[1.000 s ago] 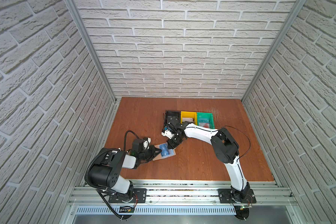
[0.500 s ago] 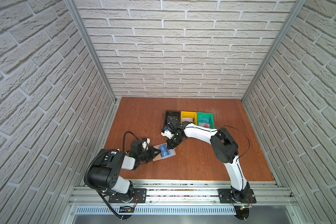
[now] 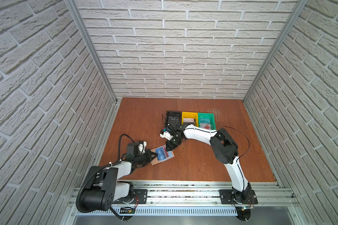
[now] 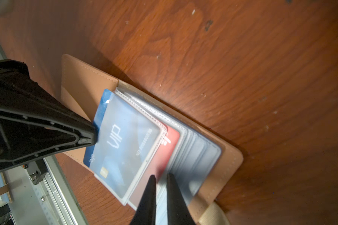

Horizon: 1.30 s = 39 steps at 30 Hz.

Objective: Take the credit cards out of the card holder
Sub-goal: Take out the credit card from the card slot.

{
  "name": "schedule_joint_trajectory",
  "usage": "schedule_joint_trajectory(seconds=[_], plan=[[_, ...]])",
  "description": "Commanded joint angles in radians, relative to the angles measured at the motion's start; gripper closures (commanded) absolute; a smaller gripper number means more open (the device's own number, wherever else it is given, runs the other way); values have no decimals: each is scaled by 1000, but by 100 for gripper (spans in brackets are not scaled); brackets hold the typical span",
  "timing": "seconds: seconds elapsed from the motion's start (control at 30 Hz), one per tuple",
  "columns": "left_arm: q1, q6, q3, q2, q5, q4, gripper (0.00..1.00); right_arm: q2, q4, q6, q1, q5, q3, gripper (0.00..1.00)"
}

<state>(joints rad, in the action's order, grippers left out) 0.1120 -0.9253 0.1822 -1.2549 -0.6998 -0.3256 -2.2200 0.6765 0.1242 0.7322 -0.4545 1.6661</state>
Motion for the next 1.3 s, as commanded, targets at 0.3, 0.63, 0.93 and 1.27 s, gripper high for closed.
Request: schedule_joint_trajectory(seconds=[0.3,0.63,0.93,1.27], plan=[[-17,21,-13,-55,42,52,98,19,14,-28,9,-24,-13,82],[-17,22,-12,-36,49,72,98,27,3,-51,38,-90,9,82],[-17,20,-10,-61,52,56,98,4,-4,-40,56,-126,19,83],[-31,37,-23,-20,48,99,98,-27,15,-22,43,-44,2,84]])
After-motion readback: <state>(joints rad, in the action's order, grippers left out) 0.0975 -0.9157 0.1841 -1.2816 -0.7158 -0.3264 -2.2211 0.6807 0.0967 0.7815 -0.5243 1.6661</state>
